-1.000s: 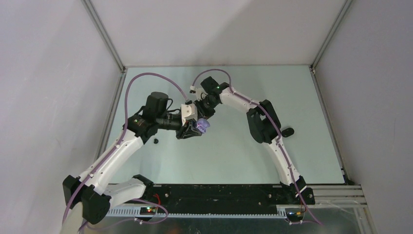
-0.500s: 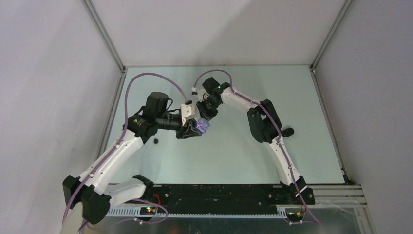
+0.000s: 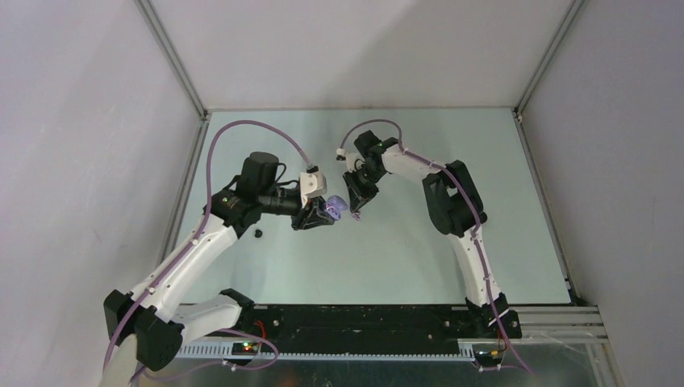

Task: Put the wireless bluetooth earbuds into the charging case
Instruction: Adjust the earbud at the center of the board.

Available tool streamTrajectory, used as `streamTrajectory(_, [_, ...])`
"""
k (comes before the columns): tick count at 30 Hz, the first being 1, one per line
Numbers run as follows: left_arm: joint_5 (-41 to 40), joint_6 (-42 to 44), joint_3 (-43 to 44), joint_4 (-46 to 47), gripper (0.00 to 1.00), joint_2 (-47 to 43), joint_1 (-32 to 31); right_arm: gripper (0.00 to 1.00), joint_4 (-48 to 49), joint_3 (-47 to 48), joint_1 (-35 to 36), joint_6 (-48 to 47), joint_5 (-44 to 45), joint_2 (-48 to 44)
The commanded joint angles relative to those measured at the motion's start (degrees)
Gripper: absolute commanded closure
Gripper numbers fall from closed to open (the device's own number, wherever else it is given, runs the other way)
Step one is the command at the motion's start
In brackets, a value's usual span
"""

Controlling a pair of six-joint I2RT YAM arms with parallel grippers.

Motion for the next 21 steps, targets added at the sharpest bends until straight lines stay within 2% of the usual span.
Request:
streamTrajectory(1, [1.3,0.8,0.5,1.6,1.00,-0.9,0.2,0.81,-1.1,-3.8,-1.2,-0.3,-0.8,-4.6])
streamTrajectory(7, [1.4,0.8,0.5,1.7,1.00,-0.9,0.2,0.80,0.1,-7.7,-2.6,-0.1,-1.6,-6.9])
streamTrajectory(21, [1.3,0.8,0.3,1.9,1.00,-0.6,0.1,0.75,2.8,-8.7,-7.0,2.2,-1.4,-9.6])
